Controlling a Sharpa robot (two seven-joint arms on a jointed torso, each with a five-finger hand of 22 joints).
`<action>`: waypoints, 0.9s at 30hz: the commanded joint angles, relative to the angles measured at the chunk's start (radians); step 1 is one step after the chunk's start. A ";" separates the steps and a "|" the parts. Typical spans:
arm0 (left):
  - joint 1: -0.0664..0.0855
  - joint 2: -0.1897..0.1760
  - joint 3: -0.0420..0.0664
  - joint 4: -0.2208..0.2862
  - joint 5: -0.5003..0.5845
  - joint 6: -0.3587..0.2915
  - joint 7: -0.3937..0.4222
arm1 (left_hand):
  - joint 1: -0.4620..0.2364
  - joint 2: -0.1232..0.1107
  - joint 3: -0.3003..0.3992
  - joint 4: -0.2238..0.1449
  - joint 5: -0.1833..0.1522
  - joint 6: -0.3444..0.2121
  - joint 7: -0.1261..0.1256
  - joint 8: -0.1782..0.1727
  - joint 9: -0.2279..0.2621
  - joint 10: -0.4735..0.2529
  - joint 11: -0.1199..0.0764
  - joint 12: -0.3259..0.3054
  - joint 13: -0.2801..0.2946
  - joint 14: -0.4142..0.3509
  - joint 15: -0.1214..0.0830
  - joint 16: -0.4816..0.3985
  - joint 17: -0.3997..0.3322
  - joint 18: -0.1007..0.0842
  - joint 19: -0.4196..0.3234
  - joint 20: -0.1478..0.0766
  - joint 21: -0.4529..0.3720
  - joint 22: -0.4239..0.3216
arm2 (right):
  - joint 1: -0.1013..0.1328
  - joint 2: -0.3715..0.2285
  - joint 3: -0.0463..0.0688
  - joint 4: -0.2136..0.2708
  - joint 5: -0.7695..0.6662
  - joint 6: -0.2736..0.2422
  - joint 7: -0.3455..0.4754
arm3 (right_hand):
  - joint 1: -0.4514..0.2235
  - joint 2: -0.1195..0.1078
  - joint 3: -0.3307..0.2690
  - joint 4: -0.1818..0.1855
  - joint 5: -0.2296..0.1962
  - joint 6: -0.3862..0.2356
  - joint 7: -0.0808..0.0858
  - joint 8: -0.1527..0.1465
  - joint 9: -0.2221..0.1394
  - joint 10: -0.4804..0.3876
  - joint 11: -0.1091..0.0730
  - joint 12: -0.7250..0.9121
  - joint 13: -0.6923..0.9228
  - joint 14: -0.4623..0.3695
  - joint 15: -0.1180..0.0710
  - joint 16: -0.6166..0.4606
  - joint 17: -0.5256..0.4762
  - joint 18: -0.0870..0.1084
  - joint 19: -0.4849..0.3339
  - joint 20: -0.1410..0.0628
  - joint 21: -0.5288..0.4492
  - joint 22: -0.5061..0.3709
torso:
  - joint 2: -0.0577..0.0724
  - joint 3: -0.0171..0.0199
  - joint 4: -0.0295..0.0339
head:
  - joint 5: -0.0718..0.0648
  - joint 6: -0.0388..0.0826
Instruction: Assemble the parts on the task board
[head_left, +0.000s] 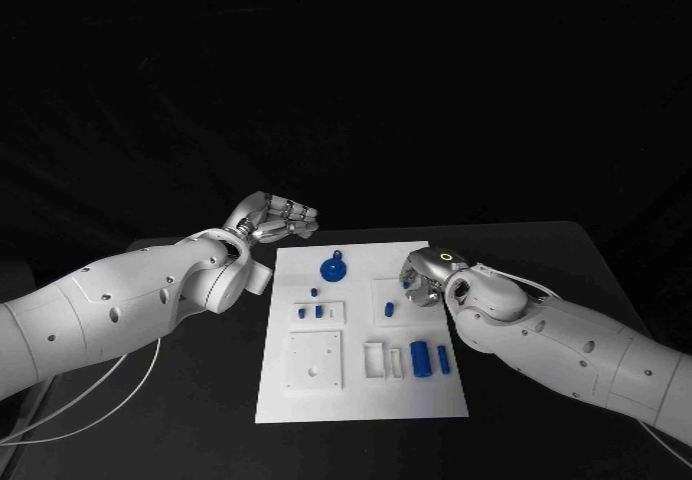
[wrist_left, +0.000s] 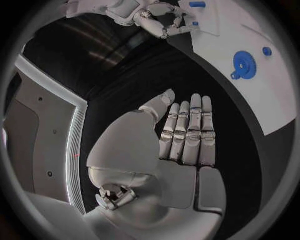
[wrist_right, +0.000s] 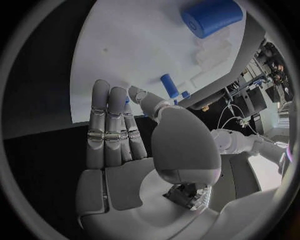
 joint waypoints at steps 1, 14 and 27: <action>0.002 0.003 0.001 0.003 0.009 -0.006 0.027 | 0.007 0.004 -0.002 -0.005 0.005 0.000 0.004 0.004 -0.001 -0.003 0.000 -0.003 0.000 -0.006 -0.002 -0.003 0.000 0.004 0.002 0.005 0.005 -0.001 | -0.001 0.009 -0.005 -0.012 -0.031 -0.016 -0.016 | 0.000 -0.009 0.011 0.001 -0.005 0.005 -0.001 -0.003 -0.001 0.007 0.003 -0.005 -0.001 0.004 0.000 0.005 0.001 0.005 0.007 0.002 -0.006 0.006 | 0.000 -0.0004 0.0014 | 0.002 -0.002; 0.002 0.005 0.001 0.002 0.007 -0.005 0.025 | 0.005 0.006 -0.005 -0.005 0.004 0.000 0.004 0.005 -0.001 -0.005 0.000 -0.003 0.000 -0.008 -0.001 -0.004 0.000 0.005 0.004 0.006 0.005 -0.011 | -0.001 0.024 -0.022 -0.035 -0.035 -0.020 -0.010 | -0.003 0.015 0.063 0.017 -0.045 0.060 -0.017 0.000 0.003 0.083 -0.020 -0.003 0.001 0.008 -0.011 0.041 0.020 -0.005 0.018 -0.006 0.003 0.046 | -0.002 -0.0019 -0.0026 | 0.008 -0.006; 0.001 0.005 0.001 -0.001 0.006 -0.003 0.024 | 0.004 0.008 -0.009 -0.003 -0.002 0.001 0.003 0.004 -0.001 -0.006 0.001 -0.003 0.000 -0.007 -0.001 -0.003 0.001 0.005 0.008 0.007 0.005 -0.030 | -0.002 0.032 -0.024 -0.043 -0.069 -0.024 -0.026 | 0.010 0.053 0.097 -0.018 -0.046 0.159 -0.041 -0.002 0.008 0.192 -0.051 -0.003 0.004 0.000 -0.031 0.087 0.038 -0.022 0.006 -0.031 0.045 0.128 | -0.002 -0.0028 -0.0019 | 0.006 -0.008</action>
